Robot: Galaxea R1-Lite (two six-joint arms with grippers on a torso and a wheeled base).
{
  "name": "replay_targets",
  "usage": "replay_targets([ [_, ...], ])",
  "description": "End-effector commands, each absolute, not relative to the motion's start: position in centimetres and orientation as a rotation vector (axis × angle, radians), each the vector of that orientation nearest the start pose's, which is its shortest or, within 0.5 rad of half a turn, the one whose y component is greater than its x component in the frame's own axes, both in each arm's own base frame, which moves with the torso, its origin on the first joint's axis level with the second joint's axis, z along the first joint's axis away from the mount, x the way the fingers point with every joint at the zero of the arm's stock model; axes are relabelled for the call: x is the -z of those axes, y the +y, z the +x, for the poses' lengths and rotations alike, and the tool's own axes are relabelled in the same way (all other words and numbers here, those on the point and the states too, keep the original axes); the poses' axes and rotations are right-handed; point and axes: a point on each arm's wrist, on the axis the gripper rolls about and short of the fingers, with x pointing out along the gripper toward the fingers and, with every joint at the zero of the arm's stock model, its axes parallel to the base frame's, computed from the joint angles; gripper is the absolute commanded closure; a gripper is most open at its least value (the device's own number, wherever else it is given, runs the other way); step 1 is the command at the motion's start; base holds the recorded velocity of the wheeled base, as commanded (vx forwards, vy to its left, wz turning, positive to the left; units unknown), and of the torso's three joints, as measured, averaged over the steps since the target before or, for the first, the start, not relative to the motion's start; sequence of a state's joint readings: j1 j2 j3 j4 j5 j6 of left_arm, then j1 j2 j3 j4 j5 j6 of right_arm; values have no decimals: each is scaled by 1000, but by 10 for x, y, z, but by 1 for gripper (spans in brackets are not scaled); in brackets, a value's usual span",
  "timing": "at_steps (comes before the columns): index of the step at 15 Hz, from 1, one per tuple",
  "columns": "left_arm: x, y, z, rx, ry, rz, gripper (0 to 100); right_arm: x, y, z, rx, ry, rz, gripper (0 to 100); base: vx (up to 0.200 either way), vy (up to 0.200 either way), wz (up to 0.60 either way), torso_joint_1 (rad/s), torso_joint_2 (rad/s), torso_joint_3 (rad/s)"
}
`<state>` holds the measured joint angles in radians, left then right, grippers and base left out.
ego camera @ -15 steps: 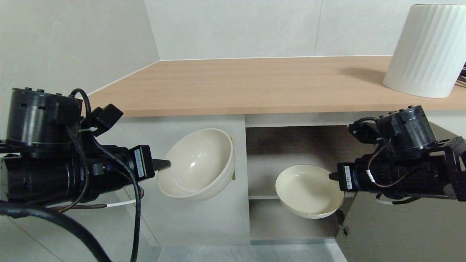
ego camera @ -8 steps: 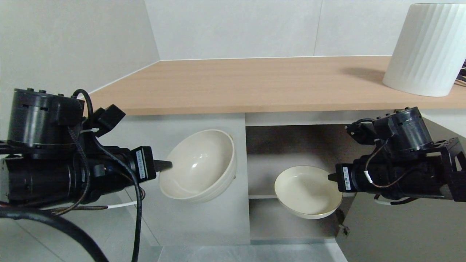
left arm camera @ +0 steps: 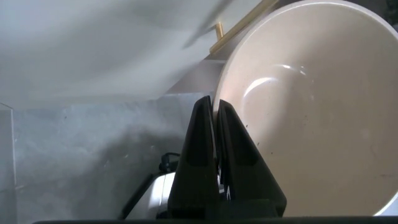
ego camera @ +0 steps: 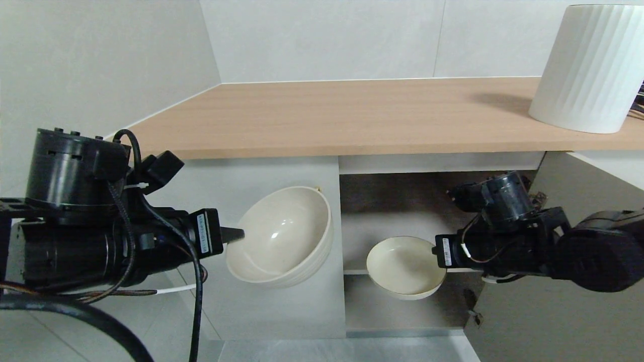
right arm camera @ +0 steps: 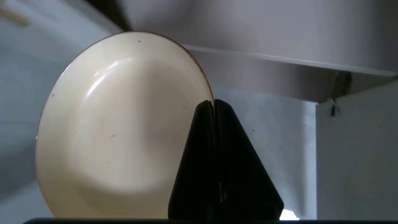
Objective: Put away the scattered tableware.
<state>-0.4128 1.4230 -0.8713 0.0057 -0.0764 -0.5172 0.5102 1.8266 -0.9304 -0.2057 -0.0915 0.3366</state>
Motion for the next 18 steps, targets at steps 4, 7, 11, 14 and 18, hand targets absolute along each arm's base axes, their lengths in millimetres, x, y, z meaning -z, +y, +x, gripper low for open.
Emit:
replay_targets([
  [4,-204,-102,215,326,713,-382,100,-58,161,326,-187,773,112,100,0,0,0,0,0,0],
  [7,-192,-107,217,323,773,-362,100,-33,156,350,-120,679,180,100,0,0,0,0,0,0],
  [11,-177,-118,219,326,862,-325,100,-10,150,371,-45,633,188,100,0,0,0,0,0,0],
  [14,-177,-118,219,326,863,-323,100,-1,142,384,13,622,186,100,0,0,0,0,0,0],
  [18,-175,-119,220,324,869,-321,100,2,135,396,45,602,195,100,0,0,0,0,0,0],
])
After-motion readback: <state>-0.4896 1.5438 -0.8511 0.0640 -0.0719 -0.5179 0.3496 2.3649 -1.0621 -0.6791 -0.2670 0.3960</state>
